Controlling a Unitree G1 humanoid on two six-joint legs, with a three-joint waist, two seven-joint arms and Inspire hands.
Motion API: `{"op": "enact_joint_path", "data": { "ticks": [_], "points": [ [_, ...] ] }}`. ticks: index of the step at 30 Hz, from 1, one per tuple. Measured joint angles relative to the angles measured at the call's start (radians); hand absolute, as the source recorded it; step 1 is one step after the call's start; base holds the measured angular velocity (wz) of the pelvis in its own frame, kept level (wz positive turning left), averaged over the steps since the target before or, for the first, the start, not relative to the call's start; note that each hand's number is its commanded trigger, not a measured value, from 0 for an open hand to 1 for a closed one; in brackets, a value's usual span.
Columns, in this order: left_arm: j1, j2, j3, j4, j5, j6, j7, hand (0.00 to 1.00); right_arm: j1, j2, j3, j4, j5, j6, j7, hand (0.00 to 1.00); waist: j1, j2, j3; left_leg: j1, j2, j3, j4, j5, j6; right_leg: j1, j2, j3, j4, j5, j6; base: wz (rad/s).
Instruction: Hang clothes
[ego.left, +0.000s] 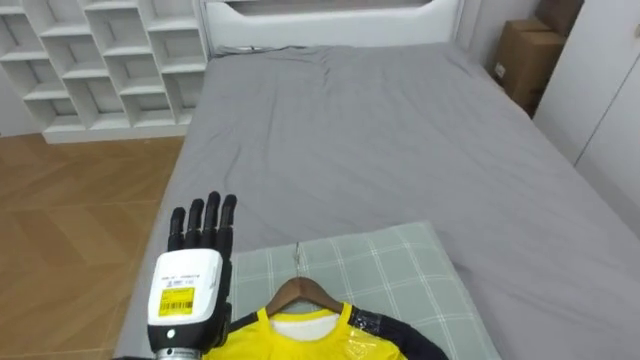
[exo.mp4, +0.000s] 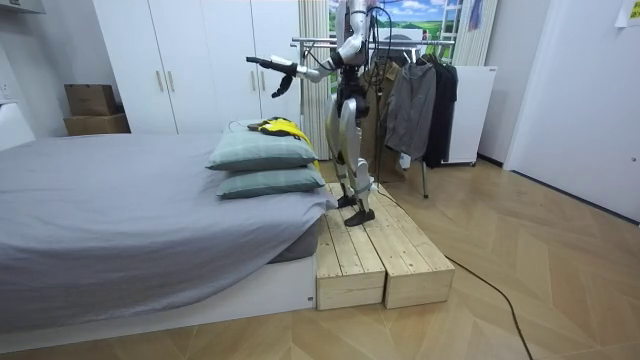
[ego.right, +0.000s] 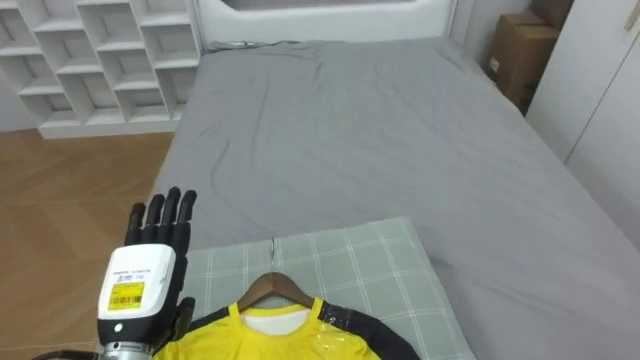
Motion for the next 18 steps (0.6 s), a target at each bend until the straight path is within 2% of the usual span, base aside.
{"op": "enact_joint_path", "data": {
  "ticks": [3, 4, 6, 9, 13, 18],
  "points": [
    [0.0, -0.002, 0.0, 0.02, -0.004, 0.007, -0.01, 0.0, 0.005, 0.0, 0.0, 0.0, 0.002, 0.018, 0.018, 0.0, -0.006, 0.013, -0.0092, 0.001, 0.004, 0.018, -0.004, 0.0, 0.0, -0.011, 0.005, 0.017, 0.001, 0.004, -0.001, -0.18],
    [-0.002, -0.002, 0.0, 0.026, -0.008, 0.011, -0.014, 0.0, 0.004, -0.001, 0.0, 0.001, 0.002, 0.019, 0.021, 0.0, -0.007, 0.014, -0.0097, 0.0, 0.005, 0.024, -0.006, 0.0, -0.001, -0.014, 0.006, 0.023, 0.001, 0.005, -0.002, -0.24],
    [-0.021, -0.003, -0.001, 0.064, -0.023, 0.03, -0.043, 0.0, 0.001, -0.001, -0.001, 0.003, -0.002, 0.02, 0.042, 0.0, -0.031, 0.015, -0.0091, -0.002, 0.005, 0.032, -0.006, 0.001, -0.001, -0.014, 0.007, 0.034, 0.001, 0.005, -0.002, -0.15],
    [-0.035, -0.008, -0.001, 0.121, -0.023, 0.041, -0.059, 0.0, -0.002, -0.002, -0.002, 0.008, -0.002, 0.032, 0.048, 0.0, -0.05, 0.012, -0.0075, 0.0, 0.008, 0.046, -0.007, -0.001, -0.004, -0.016, 0.011, 0.048, 0.0, 0.005, -0.003, -0.13],
    [-0.049, -0.012, -0.001, 0.175, -0.031, 0.047, -0.102, 0.0, -0.002, -0.002, -0.002, 0.018, -0.002, 0.044, 0.048, 0.0, -0.063, 0.001, -0.0004, -0.002, 0.013, 0.055, -0.008, -0.003, -0.007, -0.018, 0.015, 0.05, 0.0, 0.006, -0.004, -0.07],
    [-0.05, -0.02, -0.001, 0.177, -0.051, 0.053, -0.131, 0.0, -0.002, -0.001, -0.001, 0.028, -0.004, 0.059, 0.047, 0.0, -0.071, 0.0, -0.0001, -0.005, 0.019, 0.06, -0.009, -0.004, -0.009, -0.032, 0.023, 0.053, 0.004, 0.012, -0.007, -0.03]
  ]
}}
